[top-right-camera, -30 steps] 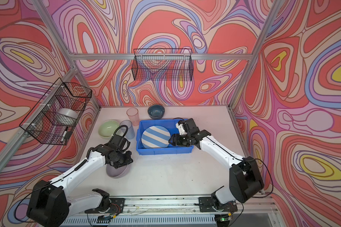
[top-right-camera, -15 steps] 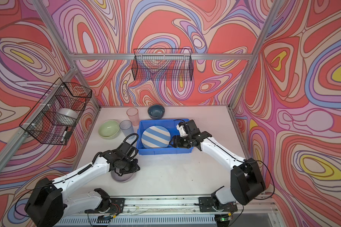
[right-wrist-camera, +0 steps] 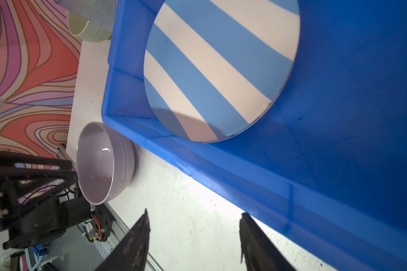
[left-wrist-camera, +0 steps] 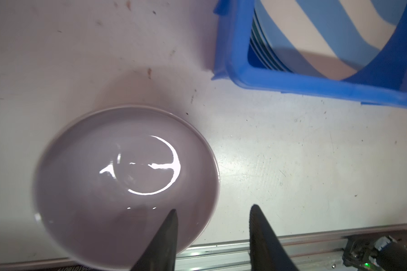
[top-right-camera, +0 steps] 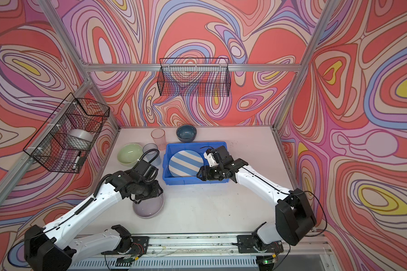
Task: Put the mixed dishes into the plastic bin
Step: 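Close the left gripper on the pale pink bowl rim and lift it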
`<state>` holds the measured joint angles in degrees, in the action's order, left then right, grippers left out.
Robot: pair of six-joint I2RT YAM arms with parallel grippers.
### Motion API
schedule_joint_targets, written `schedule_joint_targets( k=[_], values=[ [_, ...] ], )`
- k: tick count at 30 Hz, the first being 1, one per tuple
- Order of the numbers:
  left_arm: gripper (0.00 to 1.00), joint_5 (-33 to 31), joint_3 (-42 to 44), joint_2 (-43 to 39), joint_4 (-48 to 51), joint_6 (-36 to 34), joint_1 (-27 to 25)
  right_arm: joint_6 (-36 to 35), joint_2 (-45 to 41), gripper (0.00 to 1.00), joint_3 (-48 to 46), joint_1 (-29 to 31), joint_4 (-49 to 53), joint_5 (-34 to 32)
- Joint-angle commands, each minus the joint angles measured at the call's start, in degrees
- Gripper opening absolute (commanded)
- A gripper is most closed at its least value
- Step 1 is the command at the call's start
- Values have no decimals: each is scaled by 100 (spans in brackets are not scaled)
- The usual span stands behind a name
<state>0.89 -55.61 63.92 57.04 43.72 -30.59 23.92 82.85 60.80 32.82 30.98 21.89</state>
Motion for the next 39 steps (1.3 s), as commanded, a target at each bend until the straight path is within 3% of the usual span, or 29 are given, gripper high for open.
schedule_joint_targets(
  k=[1,6,9,11,19,28,39],
  values=[
    [45,-929,-338,-19,1177,-66,597,-137,-40,62,156,79,19,-93],
    [45,-568,-80,-187,965,-441,1966,-145,-102,63,57,103,-131,49],
    [47,-314,297,-378,711,-269,2386,-195,-94,63,47,109,-138,120],
    [52,-317,596,-531,608,-16,2408,-213,-93,63,38,110,-153,185],
    [51,-121,1559,-784,170,756,2408,-259,-112,64,-89,150,-369,316],
    [43,456,2080,-795,-345,887,2307,-333,107,64,-16,147,-442,279],
    [28,162,2373,-330,-767,1026,1956,-200,132,64,123,149,-433,115]
  ],
)
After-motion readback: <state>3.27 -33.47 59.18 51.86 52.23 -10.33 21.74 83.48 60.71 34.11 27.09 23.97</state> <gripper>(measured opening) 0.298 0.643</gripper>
